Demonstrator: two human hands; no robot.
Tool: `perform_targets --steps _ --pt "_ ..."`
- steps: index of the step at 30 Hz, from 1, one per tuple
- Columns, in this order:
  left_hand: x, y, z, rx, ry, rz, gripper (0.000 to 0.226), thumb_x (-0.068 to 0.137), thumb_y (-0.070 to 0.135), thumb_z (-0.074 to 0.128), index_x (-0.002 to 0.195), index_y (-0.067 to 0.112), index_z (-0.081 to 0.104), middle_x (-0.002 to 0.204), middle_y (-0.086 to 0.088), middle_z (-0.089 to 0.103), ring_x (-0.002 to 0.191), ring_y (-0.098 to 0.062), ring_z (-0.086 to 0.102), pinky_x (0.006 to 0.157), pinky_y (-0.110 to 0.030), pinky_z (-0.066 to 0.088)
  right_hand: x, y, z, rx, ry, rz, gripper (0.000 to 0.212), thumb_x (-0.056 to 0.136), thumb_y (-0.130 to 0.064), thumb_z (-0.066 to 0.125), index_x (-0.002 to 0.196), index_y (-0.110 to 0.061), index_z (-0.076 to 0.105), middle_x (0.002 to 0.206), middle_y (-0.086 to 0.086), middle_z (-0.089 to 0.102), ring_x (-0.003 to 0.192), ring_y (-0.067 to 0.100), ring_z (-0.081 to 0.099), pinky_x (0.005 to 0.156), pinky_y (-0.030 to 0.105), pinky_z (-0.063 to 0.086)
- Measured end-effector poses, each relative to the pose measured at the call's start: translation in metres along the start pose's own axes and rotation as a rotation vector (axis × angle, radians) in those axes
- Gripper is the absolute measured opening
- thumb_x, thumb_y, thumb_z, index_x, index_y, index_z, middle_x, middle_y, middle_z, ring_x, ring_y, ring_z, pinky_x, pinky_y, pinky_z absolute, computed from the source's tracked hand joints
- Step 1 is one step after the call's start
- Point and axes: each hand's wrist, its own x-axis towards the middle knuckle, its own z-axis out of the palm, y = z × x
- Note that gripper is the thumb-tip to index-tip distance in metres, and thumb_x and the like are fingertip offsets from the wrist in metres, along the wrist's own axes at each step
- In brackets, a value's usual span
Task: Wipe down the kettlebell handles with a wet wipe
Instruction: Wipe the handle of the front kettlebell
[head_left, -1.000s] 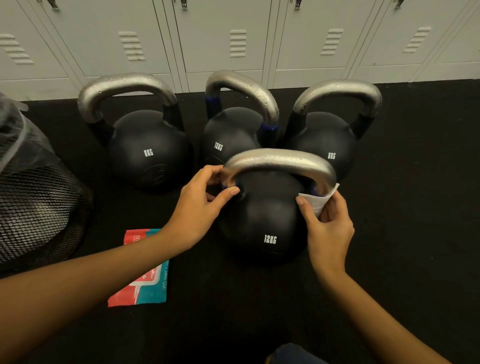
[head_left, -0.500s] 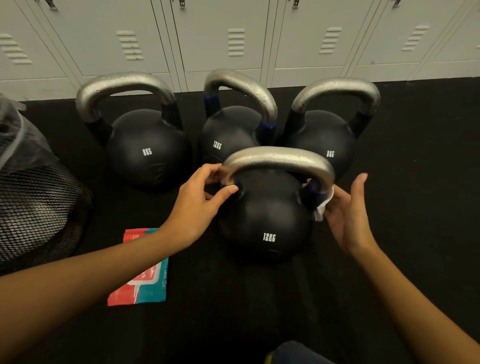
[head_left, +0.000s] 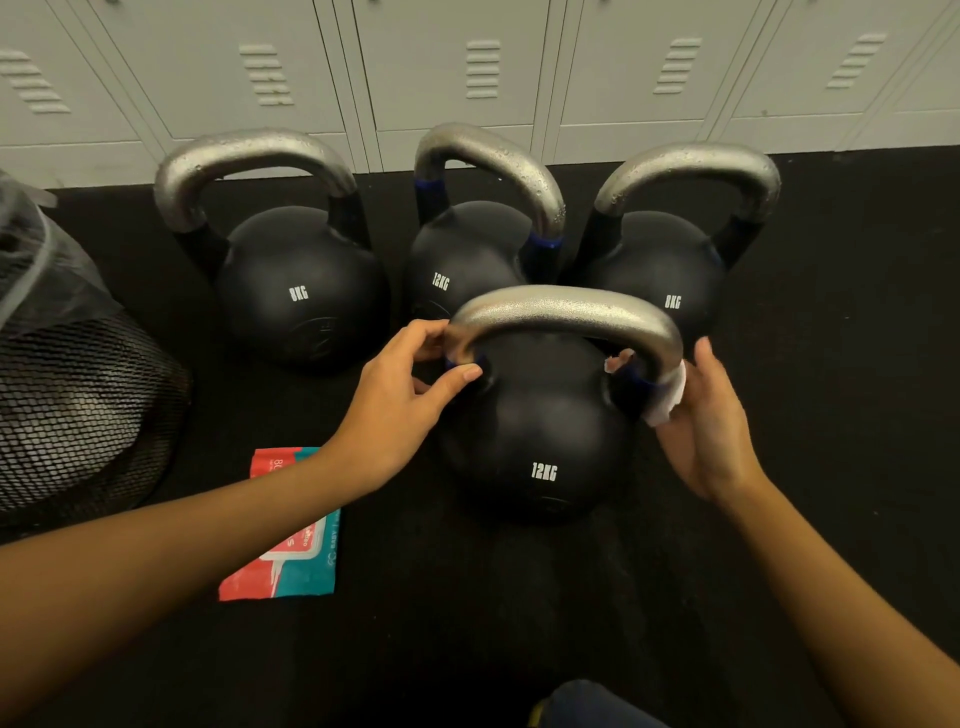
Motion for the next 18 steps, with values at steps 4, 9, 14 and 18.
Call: perform_targets --steps 4,9,14,18 --pt "0.000 0.001 0.000 0.023 -0.005 0.001 0.041 0.088 0.022 0.066 0.127 0.019 0.053 0.122 0.007 0.059 0.110 0.008 0.053 0.077 -0.009 0.048 -0.017 0.004 0.003 -0.074 0.094 -0.070 0.040 0.106 -0.020 0.032 0.133 -0.003 0.056 0.130 0.009 0.064 0.126 0.019 0.057 0.114 0.042 0.036" --pt "-0.001 0.002 0.000 0.019 -0.006 0.000 0.041 0.088 0.022 0.066 0.127 0.018 0.053 0.122 0.006 0.058 0.107 0.013 0.052 0.076 -0.008 0.048 -0.018 -0.015 0.017 -0.124 0.103 -0.250 0.035 0.104 -0.020 0.036 0.132 -0.013 0.056 0.130 -0.002 0.065 0.128 0.011 0.055 0.107 0.025 0.043" --pt "-0.001 0.003 0.000 0.015 -0.009 0.001 0.040 0.088 0.021 0.066 0.126 0.018 0.053 0.121 0.006 0.059 0.107 0.014 0.052 0.076 -0.009 0.048 -0.021 -0.002 0.020 -0.113 0.131 -0.236 0.038 0.104 -0.023 0.035 0.137 -0.016 0.052 0.135 -0.003 0.061 0.130 0.009 0.052 0.111 0.028 0.040" --pt "-0.001 0.004 -0.001 0.012 -0.014 -0.001 0.040 0.088 0.020 0.066 0.126 0.018 0.054 0.120 0.007 0.059 0.108 0.013 0.052 0.076 -0.010 0.049 -0.038 0.028 0.012 -0.200 0.149 -0.158 0.046 0.101 -0.024 0.046 0.147 -0.022 0.043 0.144 -0.010 0.053 0.134 0.003 0.046 0.114 0.032 0.037"
